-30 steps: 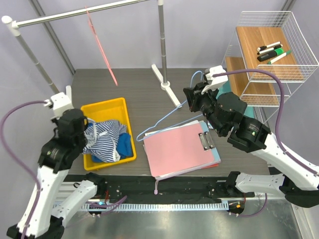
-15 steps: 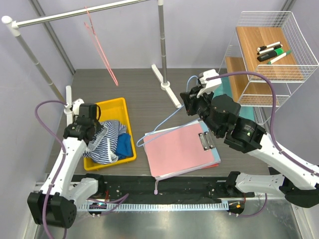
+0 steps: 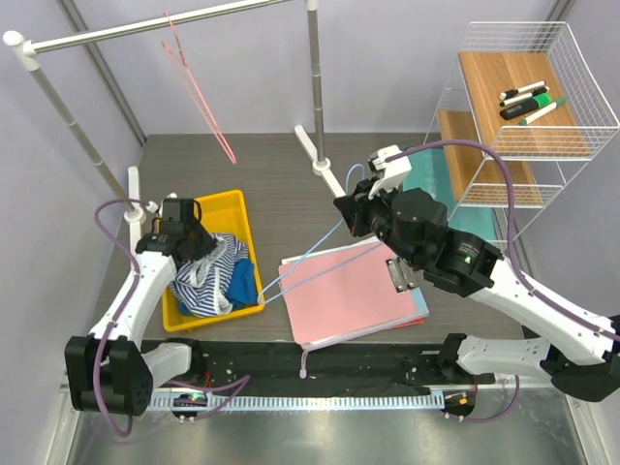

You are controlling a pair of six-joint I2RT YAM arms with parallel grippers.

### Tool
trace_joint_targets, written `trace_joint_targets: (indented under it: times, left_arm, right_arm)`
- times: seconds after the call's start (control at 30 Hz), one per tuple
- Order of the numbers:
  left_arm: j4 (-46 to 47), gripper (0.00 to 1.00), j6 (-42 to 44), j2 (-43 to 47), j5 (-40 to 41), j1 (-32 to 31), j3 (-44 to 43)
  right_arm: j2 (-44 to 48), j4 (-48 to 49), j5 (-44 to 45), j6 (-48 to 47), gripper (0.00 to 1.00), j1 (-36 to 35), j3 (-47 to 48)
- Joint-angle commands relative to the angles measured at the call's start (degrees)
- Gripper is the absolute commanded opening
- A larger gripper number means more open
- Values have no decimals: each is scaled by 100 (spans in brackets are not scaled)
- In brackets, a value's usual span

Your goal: Remove the tank top from the hanger

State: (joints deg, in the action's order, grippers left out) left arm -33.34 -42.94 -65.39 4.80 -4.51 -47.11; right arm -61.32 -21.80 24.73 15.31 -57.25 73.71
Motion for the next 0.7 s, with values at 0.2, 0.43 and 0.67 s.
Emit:
trace_joint_targets:
  times: [0.2,0.43,0.67]
  left_arm:
    - [-1120,100,294,2196,66,38,-657]
    - [-687,97,533,2672,-2981,38,-1468]
    - [671,92,268,2382,-4646,-1207,-1616]
  right_arm:
    - [-231,-43,-566,420,1,-5,29]
    - [-266,9,-1048,-326,1,4,-76]
    - [-302,-35,-1524,-1056,1,4,11]
